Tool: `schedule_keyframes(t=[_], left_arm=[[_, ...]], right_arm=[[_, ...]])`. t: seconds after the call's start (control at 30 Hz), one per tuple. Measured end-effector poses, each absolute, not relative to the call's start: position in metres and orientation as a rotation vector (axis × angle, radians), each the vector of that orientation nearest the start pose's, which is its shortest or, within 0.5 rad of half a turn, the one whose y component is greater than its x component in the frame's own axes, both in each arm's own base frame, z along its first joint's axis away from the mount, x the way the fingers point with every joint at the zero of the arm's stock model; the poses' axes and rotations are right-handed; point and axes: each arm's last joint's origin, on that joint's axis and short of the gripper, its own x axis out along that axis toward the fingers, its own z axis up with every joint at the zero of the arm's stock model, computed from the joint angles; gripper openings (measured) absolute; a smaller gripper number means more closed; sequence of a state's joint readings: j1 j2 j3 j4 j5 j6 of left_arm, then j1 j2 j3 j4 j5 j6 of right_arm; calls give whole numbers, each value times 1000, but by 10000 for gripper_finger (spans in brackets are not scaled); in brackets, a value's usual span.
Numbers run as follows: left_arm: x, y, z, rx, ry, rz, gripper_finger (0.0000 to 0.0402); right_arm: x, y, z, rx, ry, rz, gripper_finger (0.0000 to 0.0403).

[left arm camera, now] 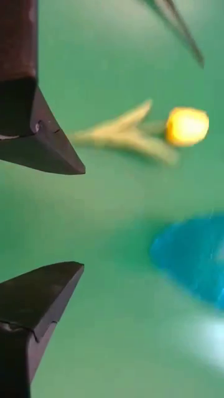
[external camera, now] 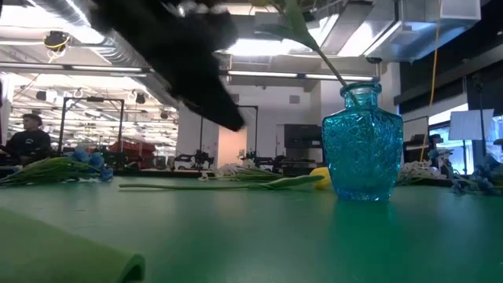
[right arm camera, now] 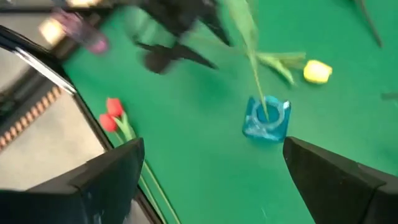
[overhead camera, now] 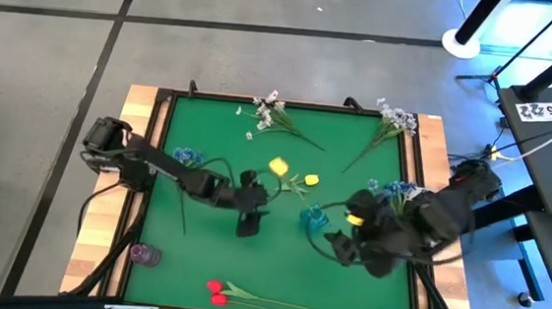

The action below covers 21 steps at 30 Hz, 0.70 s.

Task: Sort flowers into vase by color
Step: Put the yellow tulip into the blue vase

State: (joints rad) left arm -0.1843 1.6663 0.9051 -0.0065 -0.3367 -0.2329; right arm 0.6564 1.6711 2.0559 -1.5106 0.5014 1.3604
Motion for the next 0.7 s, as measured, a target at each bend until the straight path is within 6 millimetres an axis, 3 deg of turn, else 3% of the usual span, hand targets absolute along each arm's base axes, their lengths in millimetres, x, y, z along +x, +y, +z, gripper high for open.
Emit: schedule_keyframes(t=[0.13,0.23,0.37,0.53,0.63,0.7], left_arm=[[352,-6,158,-79,699,295,237],[371,15,141,-104,716,268,237],[391,24,121,-73,748,255,236],[399,31,103,-131,773,371,227],[397,32,102,-205,780,428,184],[396,30,104,-225,778,438,133]], right_arm=[[225,171,448,616,735,-458,383],[216,170,459,601,708,-435,383],[212,167,469,579,692,-394,383],[209,163,477,544,686,-356,383],[208,162,480,517,677,-341,383],[204,159,483,517,661,-340,383]])
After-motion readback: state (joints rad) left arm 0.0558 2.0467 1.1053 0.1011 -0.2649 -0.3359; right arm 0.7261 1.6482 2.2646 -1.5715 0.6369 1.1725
